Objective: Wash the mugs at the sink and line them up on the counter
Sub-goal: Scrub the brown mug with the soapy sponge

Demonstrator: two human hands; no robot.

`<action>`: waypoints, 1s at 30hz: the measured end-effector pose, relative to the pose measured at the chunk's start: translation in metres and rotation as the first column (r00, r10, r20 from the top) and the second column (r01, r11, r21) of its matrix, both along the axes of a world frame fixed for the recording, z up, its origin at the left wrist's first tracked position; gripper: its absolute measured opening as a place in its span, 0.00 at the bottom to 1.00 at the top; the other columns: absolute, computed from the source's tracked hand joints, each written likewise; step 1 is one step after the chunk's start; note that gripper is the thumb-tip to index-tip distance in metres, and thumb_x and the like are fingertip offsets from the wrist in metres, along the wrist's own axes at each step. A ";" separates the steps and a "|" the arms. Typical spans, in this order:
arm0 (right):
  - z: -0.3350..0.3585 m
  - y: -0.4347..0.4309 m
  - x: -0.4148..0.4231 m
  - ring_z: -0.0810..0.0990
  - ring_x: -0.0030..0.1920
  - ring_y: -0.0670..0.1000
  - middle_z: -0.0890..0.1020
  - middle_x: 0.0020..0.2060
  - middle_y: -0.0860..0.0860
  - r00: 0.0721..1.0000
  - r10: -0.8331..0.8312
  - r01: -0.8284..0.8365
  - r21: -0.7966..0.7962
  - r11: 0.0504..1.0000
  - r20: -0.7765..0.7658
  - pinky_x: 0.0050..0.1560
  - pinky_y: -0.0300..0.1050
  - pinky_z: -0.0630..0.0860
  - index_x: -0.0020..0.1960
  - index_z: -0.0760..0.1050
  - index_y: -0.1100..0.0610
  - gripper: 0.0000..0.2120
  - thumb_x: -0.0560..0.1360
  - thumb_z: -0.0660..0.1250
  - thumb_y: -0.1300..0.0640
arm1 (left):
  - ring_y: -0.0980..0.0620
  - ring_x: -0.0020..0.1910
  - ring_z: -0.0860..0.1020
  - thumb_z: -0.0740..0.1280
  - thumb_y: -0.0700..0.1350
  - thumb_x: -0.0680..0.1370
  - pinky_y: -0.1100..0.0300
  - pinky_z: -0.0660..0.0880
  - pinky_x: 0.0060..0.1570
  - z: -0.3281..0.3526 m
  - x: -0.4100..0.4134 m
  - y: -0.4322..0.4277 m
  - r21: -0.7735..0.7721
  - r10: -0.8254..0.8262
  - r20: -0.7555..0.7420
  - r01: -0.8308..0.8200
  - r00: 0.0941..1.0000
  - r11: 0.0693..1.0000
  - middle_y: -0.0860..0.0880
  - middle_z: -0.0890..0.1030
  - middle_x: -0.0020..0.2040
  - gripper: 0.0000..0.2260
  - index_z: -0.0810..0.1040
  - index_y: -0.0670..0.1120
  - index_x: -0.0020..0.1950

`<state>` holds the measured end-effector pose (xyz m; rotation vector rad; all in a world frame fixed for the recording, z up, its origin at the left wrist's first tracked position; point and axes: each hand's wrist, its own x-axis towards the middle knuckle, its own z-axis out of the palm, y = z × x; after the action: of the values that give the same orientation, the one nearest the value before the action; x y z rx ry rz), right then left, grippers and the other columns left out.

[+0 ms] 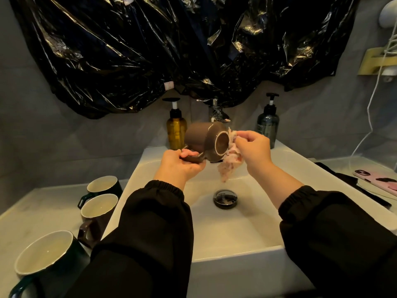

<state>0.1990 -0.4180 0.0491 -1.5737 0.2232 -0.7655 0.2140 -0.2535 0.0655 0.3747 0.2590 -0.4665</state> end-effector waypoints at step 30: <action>0.015 -0.023 -0.040 0.70 0.16 0.46 0.71 0.18 0.50 0.645 0.742 -0.518 0.610 0.600 -0.182 0.18 0.32 0.66 0.26 0.73 0.56 0.34 0.74 0.53 0.30 | 0.51 0.31 0.64 0.57 0.47 0.81 0.57 0.64 0.42 -0.016 0.005 0.009 0.645 -0.487 0.598 -0.022 0.637 0.763 0.50 0.65 0.26 0.17 0.70 0.44 0.33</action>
<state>0.1590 -0.4414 0.0642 -1.1419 0.1248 0.2388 0.2190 -0.2447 0.0498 1.2272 -0.4932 -0.4554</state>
